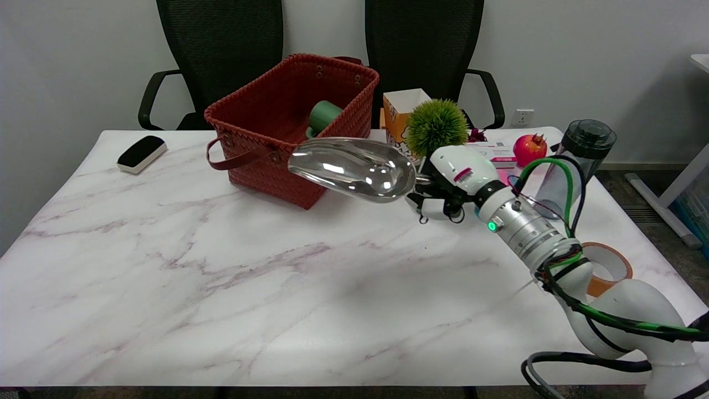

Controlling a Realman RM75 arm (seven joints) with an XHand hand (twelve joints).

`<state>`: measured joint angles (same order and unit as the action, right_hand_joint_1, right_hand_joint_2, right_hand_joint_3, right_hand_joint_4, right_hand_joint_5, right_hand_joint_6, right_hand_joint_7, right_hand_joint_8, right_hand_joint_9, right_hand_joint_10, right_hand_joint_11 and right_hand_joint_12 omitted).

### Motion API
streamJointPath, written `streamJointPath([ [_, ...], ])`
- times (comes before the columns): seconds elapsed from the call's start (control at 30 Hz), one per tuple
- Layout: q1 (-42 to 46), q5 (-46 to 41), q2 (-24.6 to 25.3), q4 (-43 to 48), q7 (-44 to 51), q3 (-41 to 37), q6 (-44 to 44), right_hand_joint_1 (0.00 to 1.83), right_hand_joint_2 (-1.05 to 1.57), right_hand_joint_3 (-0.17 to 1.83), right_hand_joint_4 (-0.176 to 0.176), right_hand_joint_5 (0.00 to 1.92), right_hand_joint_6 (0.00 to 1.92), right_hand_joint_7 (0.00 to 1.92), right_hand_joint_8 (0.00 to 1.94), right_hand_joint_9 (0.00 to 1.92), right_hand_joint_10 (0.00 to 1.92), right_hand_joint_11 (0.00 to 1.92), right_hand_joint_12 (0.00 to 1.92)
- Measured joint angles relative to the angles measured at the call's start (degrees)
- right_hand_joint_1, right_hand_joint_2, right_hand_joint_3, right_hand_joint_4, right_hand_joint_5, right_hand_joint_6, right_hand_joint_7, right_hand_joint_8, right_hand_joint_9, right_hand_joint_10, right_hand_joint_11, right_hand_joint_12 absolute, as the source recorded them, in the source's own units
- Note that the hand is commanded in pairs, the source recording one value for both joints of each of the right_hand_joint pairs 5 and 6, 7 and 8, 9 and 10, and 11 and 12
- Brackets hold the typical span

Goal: Place the stainless steel scoop into the brown storage basket.

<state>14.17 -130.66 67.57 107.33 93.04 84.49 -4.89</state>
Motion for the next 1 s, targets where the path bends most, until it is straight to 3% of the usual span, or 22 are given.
streamJointPath([
  [0.57, -8.96, -0.39, 5.09, -0.46, 5.84, 4.49, -1.76, 0.94, 1.50, 0.38, 0.000, 1.92, 1.92, 1.92, 1.92, 1.86, 1.86, 1.92, 1.92],
  [1.0, -19.74, -0.06, 8.41, -3.42, 13.70, 11.48, 2.64, 0.94, 1.49, 0.39, 0.000, 1.92, 1.92, 1.92, 1.92, 1.86, 1.86, 1.92, 1.92],
])
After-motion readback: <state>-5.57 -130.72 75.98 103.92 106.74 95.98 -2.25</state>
